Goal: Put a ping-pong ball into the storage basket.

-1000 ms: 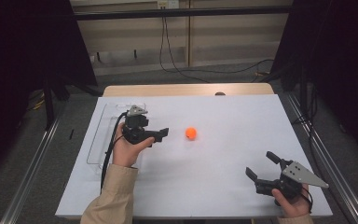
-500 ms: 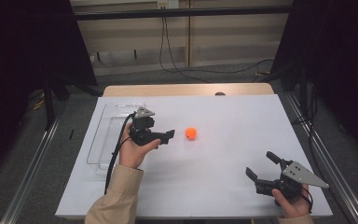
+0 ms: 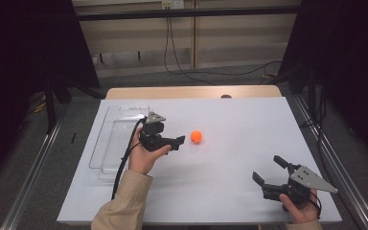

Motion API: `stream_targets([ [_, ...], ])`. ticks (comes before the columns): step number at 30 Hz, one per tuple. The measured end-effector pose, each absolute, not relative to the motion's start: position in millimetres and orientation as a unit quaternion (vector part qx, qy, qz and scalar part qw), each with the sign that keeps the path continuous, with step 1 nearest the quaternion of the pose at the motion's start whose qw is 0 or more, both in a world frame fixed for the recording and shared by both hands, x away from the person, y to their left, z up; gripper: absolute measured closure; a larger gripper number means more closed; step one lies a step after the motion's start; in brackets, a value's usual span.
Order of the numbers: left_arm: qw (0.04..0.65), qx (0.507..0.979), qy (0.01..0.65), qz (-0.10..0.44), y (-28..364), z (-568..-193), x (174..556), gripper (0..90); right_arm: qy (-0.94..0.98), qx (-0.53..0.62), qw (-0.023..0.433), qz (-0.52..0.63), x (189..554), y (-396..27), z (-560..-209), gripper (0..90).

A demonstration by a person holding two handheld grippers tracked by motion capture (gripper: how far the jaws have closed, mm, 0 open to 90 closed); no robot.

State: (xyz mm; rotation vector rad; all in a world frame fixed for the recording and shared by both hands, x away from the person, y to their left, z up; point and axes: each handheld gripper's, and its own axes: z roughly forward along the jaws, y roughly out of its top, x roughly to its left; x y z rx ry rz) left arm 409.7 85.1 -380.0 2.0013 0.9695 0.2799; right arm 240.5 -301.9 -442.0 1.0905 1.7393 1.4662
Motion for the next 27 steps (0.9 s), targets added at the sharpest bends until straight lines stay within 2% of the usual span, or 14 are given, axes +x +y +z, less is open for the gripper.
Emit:
stream_targets([
  [27,0.429,0.809,0.382,0.124,67,-393,410,7.6,0.657,0.412,0.304,0.553,241,-302,-442,4.8],
])
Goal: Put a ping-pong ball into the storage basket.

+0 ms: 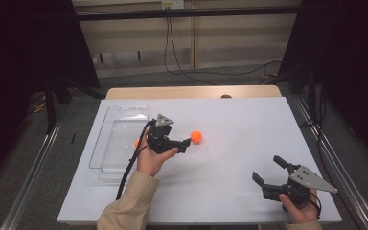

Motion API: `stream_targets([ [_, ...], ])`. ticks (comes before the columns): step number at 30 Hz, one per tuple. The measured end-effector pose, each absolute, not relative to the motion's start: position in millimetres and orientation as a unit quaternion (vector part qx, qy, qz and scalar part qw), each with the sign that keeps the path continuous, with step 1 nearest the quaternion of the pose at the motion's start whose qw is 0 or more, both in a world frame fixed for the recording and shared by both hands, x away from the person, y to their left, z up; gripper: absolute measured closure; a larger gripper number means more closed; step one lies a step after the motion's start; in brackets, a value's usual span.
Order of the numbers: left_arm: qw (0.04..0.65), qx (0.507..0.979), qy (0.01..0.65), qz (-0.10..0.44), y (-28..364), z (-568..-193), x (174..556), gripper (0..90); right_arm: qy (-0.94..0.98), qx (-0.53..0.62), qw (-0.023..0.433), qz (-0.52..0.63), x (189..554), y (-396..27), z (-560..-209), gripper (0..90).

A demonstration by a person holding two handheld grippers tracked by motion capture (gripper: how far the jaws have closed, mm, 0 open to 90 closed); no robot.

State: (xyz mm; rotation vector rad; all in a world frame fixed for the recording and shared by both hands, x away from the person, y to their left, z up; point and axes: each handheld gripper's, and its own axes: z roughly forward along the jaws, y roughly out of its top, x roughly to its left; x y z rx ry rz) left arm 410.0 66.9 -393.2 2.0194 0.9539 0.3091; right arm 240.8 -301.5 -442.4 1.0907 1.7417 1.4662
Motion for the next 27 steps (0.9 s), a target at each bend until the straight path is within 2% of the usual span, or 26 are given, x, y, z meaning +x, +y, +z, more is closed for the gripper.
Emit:
stream_targets([
  [27,0.428,0.814,0.371,0.130,49,-407,413,7.5,0.658,0.411,0.306,0.552,241,-303,-442,4.8],
])
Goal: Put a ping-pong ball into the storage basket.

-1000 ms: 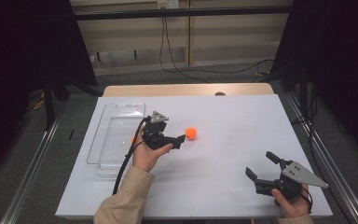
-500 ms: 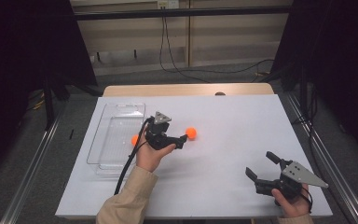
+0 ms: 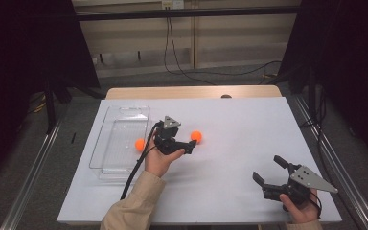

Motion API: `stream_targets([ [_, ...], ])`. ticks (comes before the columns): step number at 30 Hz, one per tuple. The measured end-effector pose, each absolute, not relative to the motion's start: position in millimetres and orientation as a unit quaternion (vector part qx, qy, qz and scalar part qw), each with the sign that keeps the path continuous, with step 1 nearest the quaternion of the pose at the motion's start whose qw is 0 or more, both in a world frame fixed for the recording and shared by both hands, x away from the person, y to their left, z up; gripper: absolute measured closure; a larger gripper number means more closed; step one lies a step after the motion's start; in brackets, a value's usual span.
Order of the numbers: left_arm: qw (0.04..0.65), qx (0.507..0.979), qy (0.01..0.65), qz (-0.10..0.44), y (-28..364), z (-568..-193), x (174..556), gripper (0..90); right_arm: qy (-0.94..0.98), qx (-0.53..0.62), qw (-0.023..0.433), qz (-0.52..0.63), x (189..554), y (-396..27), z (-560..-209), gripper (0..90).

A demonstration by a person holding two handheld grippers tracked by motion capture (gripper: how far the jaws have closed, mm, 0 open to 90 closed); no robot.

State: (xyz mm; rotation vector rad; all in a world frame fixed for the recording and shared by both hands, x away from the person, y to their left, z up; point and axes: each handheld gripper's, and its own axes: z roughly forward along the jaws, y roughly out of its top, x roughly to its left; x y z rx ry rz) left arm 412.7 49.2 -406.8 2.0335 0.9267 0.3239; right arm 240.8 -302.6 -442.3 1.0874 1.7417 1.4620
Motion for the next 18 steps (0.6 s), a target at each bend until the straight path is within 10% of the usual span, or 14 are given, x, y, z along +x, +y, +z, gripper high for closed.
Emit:
stream_targets([
  [18,0.429,0.813,0.372,0.131,40.1,-414.8,415.1,7.5,0.657,0.411,0.305,0.553,240.7,-302.8,-442.1,4.8],
])
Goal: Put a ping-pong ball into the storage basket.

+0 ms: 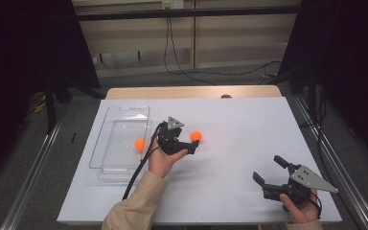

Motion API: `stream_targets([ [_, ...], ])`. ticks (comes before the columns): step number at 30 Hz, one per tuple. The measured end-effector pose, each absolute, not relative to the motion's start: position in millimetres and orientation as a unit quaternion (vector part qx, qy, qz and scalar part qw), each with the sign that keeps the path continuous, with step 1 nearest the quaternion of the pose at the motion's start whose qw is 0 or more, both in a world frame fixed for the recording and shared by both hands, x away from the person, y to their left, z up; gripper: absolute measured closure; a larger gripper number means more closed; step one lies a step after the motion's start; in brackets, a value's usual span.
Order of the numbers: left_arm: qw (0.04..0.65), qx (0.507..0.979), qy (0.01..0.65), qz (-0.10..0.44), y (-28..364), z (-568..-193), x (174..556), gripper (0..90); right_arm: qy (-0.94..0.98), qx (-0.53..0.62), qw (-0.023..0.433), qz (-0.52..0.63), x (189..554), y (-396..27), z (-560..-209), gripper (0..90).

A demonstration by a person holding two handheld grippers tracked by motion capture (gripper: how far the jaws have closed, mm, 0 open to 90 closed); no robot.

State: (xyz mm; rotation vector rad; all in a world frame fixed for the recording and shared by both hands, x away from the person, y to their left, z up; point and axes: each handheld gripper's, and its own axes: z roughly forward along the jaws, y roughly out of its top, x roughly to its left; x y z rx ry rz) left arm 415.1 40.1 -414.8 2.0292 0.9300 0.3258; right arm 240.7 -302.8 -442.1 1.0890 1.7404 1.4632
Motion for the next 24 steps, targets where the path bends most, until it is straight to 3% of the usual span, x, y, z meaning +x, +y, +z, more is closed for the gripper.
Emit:
stream_targets([
  [24,0.429,0.814,0.366,0.139,30.3,-421.1,417.6,7.6,0.659,0.409,0.306,0.552,241.0,-302.6,-442.0,4.8],
])
